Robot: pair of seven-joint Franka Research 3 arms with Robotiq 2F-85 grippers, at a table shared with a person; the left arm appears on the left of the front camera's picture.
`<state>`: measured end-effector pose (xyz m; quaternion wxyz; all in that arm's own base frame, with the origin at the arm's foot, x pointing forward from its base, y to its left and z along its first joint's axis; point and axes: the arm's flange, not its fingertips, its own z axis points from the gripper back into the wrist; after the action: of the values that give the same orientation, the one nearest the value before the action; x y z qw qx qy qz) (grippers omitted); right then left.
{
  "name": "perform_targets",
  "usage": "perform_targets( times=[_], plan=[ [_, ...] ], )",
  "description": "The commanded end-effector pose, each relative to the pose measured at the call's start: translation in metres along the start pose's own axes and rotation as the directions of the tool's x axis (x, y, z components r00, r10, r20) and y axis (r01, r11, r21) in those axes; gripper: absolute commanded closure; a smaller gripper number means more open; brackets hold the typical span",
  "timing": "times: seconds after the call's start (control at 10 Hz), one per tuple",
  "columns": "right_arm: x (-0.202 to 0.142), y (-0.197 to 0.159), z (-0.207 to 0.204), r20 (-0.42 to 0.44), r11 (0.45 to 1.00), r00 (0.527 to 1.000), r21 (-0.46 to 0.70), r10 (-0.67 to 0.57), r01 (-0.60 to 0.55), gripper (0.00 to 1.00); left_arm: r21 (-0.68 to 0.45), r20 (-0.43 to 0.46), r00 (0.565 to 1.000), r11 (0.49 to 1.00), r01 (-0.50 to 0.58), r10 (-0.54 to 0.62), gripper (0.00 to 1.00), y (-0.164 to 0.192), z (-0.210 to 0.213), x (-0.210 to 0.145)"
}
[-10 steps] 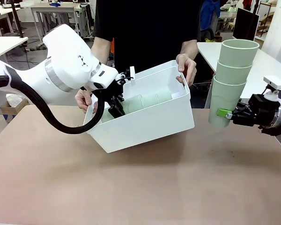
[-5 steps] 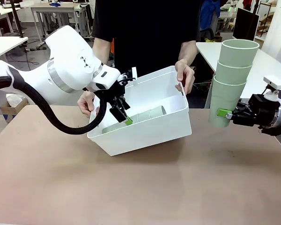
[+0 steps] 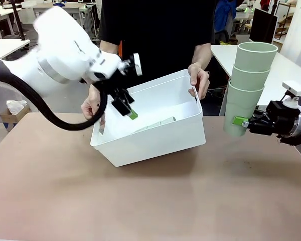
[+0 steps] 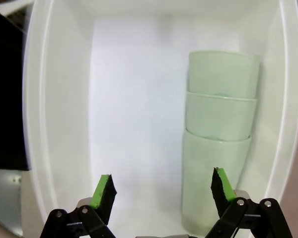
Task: Stack the cups and store them in the basket.
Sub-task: Place the stack of Reusable plastic cups into the Pantry Basket.
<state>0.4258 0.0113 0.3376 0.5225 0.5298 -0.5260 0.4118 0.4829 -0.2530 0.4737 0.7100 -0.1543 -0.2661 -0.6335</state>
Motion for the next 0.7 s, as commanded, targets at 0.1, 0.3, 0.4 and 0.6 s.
perform_targets(
  times=[0.1, 0.3, 0.4, 0.6],
  plan=[
    [0.005, -0.001, -0.003, 0.012, 1.000, 1.000, -0.013, 0.021, -0.021, 0.17, -0.037, 0.173, 0.983, 0.998, -0.056, 0.061, 0.00, 0.002, 0.079, -0.019],
    [0.005, -0.001, -0.003, 0.012, 1.000, 1.000, -0.013, 0.021, -0.021, 0.17, -0.127, 0.330, 0.939, 0.990, -0.059, 0.098, 0.00, 0.005, 0.136, -0.053],
    [0.005, -0.001, -0.003, 0.012, 1.000, 1.000, -0.013, 0.021, -0.021, 0.17, -0.164, 0.398, 0.911, 0.985, -0.044, 0.107, 0.00, 0.011, 0.171, -0.080],
    [0.005, -0.001, -0.003, 0.012, 1.000, 1.000, -0.013, 0.021, -0.021, 0.17, -0.185, 0.461, 0.882, 0.983, -0.013, 0.099, 0.00, 0.012, 0.211, -0.129]
  ],
)
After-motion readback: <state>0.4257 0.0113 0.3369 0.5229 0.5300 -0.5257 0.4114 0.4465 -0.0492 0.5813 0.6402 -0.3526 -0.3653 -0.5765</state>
